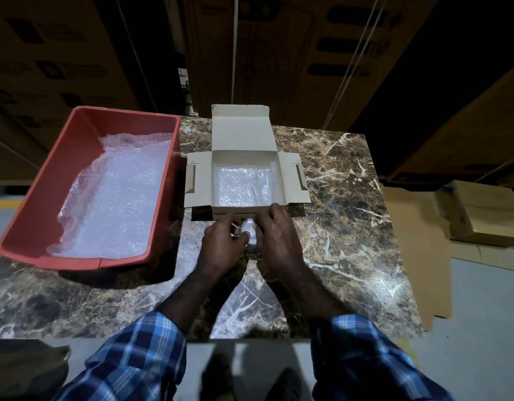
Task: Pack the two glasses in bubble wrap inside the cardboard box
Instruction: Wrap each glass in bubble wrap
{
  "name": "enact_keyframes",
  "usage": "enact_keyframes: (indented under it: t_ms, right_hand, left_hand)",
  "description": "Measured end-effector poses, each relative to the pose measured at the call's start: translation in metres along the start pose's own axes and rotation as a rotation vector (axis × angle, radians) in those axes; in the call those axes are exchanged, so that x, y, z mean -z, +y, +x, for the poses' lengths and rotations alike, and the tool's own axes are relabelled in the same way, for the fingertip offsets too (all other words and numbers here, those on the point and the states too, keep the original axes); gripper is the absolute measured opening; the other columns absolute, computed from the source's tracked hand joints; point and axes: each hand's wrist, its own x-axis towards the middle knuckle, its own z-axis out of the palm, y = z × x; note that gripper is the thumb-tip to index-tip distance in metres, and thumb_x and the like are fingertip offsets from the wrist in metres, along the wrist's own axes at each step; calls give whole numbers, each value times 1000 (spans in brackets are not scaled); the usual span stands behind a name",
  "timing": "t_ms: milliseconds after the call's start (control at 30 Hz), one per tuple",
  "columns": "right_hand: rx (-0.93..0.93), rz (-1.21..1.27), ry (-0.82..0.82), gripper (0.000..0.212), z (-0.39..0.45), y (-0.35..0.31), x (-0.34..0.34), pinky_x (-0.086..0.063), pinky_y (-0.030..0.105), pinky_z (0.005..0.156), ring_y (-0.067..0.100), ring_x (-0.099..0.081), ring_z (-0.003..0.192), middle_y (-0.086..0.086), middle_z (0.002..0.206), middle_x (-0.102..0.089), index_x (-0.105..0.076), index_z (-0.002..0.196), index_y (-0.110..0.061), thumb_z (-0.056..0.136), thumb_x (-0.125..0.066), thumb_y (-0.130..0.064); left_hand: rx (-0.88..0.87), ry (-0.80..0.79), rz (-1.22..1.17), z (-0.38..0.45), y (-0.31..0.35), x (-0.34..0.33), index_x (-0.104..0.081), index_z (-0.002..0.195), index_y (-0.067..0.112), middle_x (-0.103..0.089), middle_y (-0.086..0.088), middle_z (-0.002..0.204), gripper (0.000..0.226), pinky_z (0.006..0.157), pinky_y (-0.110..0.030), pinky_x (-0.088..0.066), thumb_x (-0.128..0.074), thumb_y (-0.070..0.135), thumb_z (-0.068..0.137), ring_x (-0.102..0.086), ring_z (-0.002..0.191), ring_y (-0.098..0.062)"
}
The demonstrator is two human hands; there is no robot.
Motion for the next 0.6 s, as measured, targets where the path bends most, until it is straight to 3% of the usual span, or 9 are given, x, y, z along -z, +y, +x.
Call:
enact_keyframes:
  t_ms: [100,233,333,400,600]
  right_hand:
    - [23,-14,-44,18,-2,7,1,-50,38,72,26,-53,94,8,103,-57,-67,108,-14,91,-61,-13]
    - [-15,-88,-130,28,-2,10,2,-54,49,85,37,-57,106,19,114,-61,-74,110,-15,82,-73,-13]
    - [-96,-149,-250,37,-5,8,6,-44,50,101,30,-45,123,14,134,-48,-65,131,-31,94,-60,-27]
    - [-133,-147,-307,40,-8,10,8,-36,50,110,28,-35,133,12,146,-38,-57,138,-37,99,-51,-34]
    - [-173,-107,-403,39,4,7,14,-33,52,110,25,-36,130,8,141,-39,-61,135,-28,98,-50,-37]
  left_hand:
    - [37,-19,-3,0,-2,-1,-64,93,17,-67,3,68,12,63,-27,-49,-72,24,87,-65,67,-12]
    - [98,-35,-29,-2,-2,-5,-60,96,21,-63,4,60,11,57,-24,-39,-68,26,92,-58,60,-4]
    - [125,-35,-66,-3,-3,-8,-60,99,17,-65,-1,63,12,52,-17,-38,-67,25,93,-60,59,-9]
    - [115,-39,-50,-2,-3,-8,-60,98,16,-66,-2,64,12,54,-22,-39,-67,25,93,-61,61,-11]
    - [115,-71,-35,4,-3,-7,-57,94,15,-62,-1,60,12,54,-26,-39,-67,21,90,-57,56,-14]
